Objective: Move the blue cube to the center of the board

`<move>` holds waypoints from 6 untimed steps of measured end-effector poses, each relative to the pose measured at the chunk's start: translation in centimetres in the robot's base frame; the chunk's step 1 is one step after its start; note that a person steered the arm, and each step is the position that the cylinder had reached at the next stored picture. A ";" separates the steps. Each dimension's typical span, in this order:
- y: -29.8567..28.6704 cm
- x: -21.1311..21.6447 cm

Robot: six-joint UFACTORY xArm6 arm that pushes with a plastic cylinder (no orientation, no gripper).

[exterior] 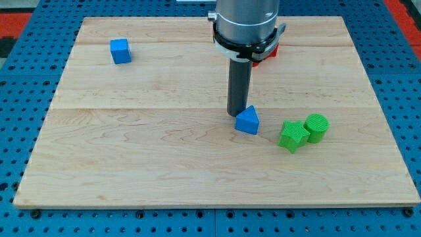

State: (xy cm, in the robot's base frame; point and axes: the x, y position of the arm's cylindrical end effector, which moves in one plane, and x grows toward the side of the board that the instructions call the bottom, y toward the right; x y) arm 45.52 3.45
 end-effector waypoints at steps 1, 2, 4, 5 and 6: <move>0.7 2.0; 4.4 2.2; -15.1 0.2; -24.6 -7.3; -29.6 -15.5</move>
